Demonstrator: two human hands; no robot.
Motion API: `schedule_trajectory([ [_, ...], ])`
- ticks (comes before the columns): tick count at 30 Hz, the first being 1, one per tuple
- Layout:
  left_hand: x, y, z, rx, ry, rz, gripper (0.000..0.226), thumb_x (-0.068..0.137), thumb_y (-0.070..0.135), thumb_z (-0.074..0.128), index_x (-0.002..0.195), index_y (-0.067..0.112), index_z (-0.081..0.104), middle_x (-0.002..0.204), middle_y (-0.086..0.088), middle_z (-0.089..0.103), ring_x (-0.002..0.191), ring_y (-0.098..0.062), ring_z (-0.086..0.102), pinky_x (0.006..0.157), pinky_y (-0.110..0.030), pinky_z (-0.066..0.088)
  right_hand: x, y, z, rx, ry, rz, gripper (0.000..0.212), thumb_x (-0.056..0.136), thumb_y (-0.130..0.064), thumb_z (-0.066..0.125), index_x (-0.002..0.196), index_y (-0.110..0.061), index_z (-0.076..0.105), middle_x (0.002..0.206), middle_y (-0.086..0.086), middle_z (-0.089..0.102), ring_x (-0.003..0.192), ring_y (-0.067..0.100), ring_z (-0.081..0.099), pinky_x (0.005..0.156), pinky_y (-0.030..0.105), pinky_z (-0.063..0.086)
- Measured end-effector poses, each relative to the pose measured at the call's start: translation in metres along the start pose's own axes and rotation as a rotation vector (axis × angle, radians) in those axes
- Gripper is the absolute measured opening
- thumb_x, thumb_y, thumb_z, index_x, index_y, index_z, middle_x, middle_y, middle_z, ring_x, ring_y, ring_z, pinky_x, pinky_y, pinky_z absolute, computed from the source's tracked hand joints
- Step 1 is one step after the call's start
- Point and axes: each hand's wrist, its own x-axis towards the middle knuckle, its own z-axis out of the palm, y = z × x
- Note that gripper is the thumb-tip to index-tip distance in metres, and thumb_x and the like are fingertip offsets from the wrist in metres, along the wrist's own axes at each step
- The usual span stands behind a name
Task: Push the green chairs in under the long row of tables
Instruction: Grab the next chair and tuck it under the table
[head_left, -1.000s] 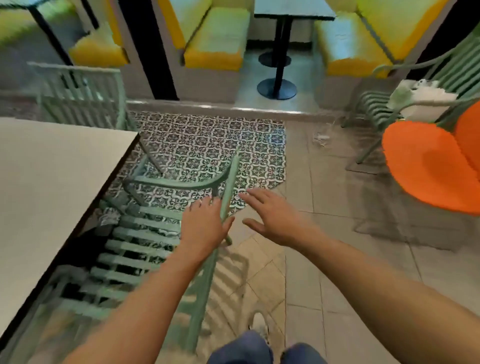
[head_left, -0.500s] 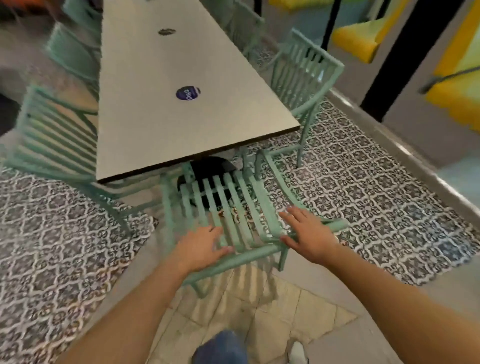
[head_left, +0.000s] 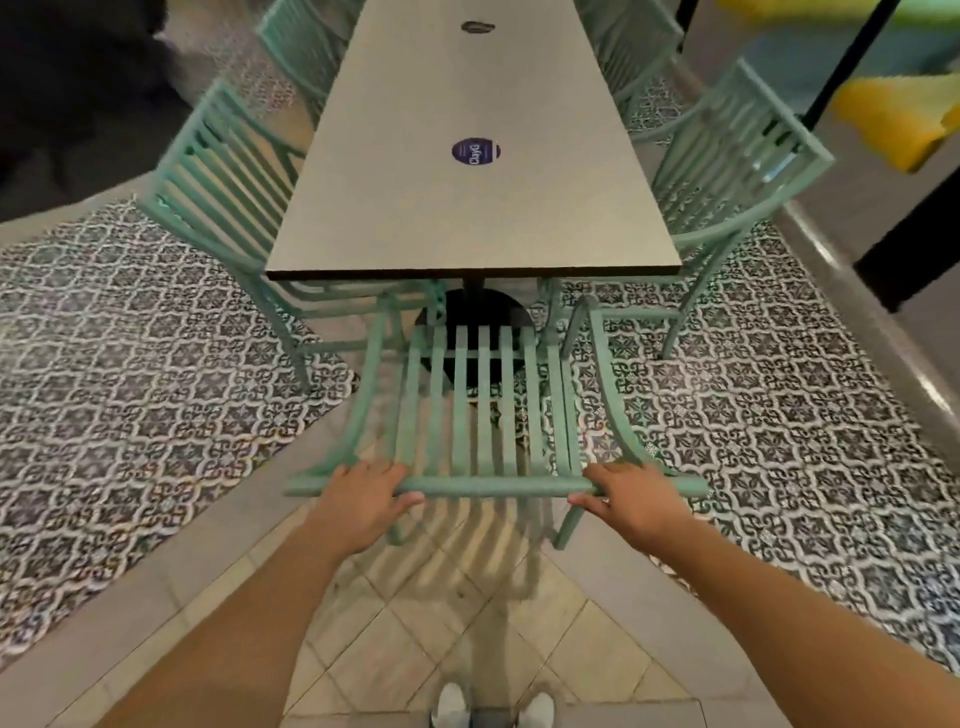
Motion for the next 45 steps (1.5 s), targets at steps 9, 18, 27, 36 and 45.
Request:
schedule_trajectory([
  [9, -0.023, 0.014, 0.009, -0.024, 0.002, -0.003, 0.067, 0.086, 0.075, 0.007, 0.117, 0.032, 0.048, 0.119, 0.01, 0.056, 0.107, -0.015, 0.052, 0.091, -0.036, 0.037, -0.021, -0.001, 0.007, 0.02, 0.002, -0.024, 0.064, 0.074, -0.078, -0.002, 0.094, -0.033, 0.04, 0.094, -0.009, 0.056, 0.094, 0.016, 0.055, 0.092, 0.036, 0.039],
  [18, -0.034, 0.028, 0.007, -0.102, 0.07, -0.004, 0.119, 0.053, 0.084, -0.032, 0.123, 0.03, 0.047, 0.124, 0.01, 0.053, 0.114, -0.014, 0.049, 0.091, -0.034, 0.034, -0.034, 0.006, 0.012, 0.054, 0.018, -0.022, 0.069, 0.071, -0.083, -0.008, 0.093, -0.037, 0.039, 0.096, -0.012, 0.055, 0.097, 0.012, 0.053, 0.097, 0.036, 0.036],
  [27, -0.035, 0.03, 0.006, -0.115, 0.09, 0.001, 0.11, 0.056, 0.084, -0.028, 0.118, 0.031, 0.047, 0.118, 0.011, 0.053, 0.109, -0.013, 0.049, 0.089, -0.032, 0.033, -0.036, 0.007, 0.013, 0.079, 0.069, -0.019, 0.084, 0.062, -0.085, -0.02, 0.095, -0.037, 0.04, 0.1, -0.012, 0.057, 0.097, 0.011, 0.053, 0.092, 0.033, 0.035],
  [36, -0.041, 0.038, 0.007, -0.103, 0.088, -0.021, 0.099, 0.062, 0.078, -0.019, 0.119, 0.032, 0.047, 0.118, 0.012, 0.052, 0.112, -0.013, 0.047, 0.088, -0.032, 0.03, -0.042, 0.012, 0.019, 0.091, 0.106, -0.005, 0.102, 0.059, -0.085, -0.025, 0.107, -0.034, 0.05, 0.104, -0.011, 0.06, 0.098, 0.012, 0.054, 0.089, 0.032, 0.035],
  [45, -0.043, 0.039, 0.01, -0.125, 0.096, -0.014, 0.116, 0.053, 0.083, -0.033, 0.12, 0.033, 0.047, 0.118, 0.013, 0.052, 0.109, -0.012, 0.048, 0.087, -0.032, 0.032, -0.044, 0.011, 0.02, 0.097, 0.104, 0.014, 0.109, 0.056, -0.086, -0.028, 0.113, -0.034, 0.05, 0.106, -0.011, 0.06, 0.101, 0.012, 0.055, 0.092, 0.032, 0.035],
])
